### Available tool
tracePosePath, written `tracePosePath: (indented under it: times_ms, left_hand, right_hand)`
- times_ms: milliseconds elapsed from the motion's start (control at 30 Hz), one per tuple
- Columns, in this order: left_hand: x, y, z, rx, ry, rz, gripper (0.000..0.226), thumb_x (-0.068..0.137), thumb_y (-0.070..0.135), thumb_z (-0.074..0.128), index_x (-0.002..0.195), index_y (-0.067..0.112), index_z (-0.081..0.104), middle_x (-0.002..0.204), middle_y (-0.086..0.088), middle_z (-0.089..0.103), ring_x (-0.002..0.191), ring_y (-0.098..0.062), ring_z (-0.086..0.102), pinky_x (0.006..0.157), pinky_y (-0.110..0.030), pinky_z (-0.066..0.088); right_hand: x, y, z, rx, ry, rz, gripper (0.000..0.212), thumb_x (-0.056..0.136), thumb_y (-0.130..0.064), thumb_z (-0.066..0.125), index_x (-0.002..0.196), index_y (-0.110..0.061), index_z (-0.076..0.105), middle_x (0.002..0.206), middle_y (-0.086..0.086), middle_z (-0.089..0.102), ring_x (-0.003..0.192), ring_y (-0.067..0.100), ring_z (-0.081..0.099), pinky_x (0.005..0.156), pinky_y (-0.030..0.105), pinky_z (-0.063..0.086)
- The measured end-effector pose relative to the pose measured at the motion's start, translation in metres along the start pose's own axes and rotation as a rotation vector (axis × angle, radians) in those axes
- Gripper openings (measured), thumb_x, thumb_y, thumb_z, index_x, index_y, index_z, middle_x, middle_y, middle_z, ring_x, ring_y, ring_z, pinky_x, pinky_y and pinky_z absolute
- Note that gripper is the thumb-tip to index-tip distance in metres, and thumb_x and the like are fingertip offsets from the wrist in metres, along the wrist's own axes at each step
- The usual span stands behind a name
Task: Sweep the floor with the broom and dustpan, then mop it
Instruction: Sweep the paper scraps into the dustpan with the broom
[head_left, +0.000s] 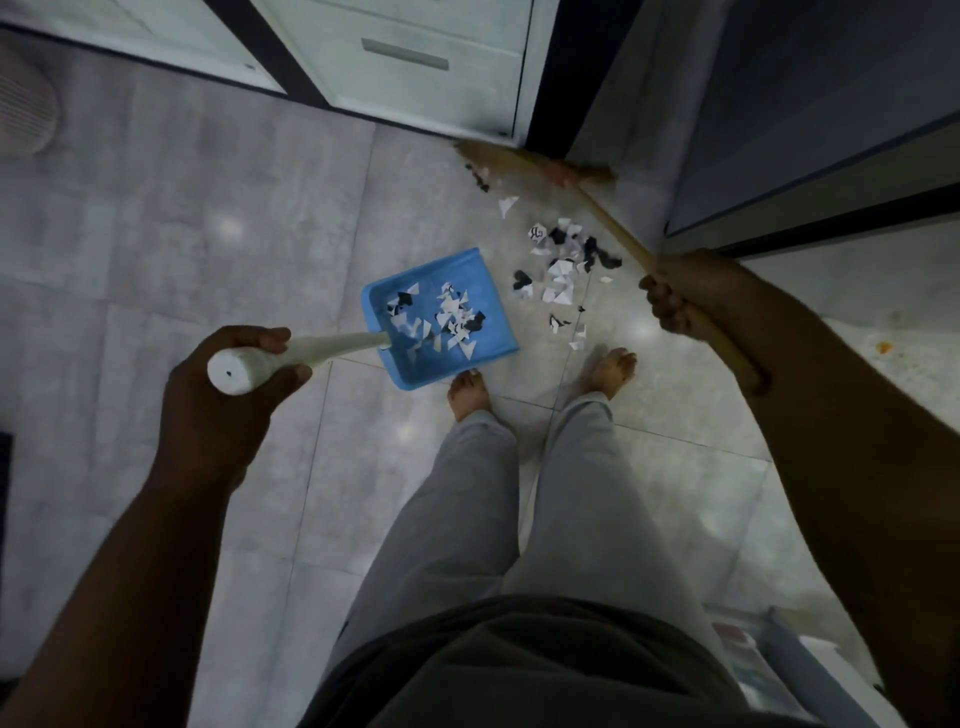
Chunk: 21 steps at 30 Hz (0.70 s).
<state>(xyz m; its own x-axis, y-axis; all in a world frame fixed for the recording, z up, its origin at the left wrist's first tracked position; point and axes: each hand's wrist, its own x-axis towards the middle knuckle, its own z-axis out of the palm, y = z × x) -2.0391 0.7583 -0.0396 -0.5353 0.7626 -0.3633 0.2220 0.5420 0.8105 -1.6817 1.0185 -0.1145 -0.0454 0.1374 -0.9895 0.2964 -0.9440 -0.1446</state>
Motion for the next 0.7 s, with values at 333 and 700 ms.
tracePosePath:
  times_ms: [333, 700]
  left_hand:
    - [-0.004, -0.018, -0.025, -0.027, 0.017, 0.018, 0.033, 0.074, -0.001, 0.081, 0.103, 0.004, 0.065, 0.112, -0.008, 0.07, 0.105, -0.024, 0.067, 0.09, -0.035, 0.056]
    - [-0.01, -0.019, -0.029, -0.091, 0.016, 0.005, 0.033, 0.075, -0.001, 0.08, 0.103, 0.007, 0.066, 0.112, -0.011, 0.069, 0.106, -0.03, 0.065, 0.093, -0.039, 0.055]
  right_hand:
    - [-0.037, 0.073, -0.023, -0.169, 0.215, 0.068, 0.037, 0.104, -0.03, 0.043, 0.079, -0.006, 0.055, 0.05, 0.001, 0.047, 0.028, 0.006, 0.036, 0.032, 0.014, 0.032]
    - [-0.086, 0.088, -0.049, -0.048, 0.141, -0.087, 0.034, 0.104, -0.032, 0.041, 0.091, -0.003, 0.053, 0.049, -0.001, 0.047, 0.031, 0.007, 0.035, 0.03, 0.017, 0.031]
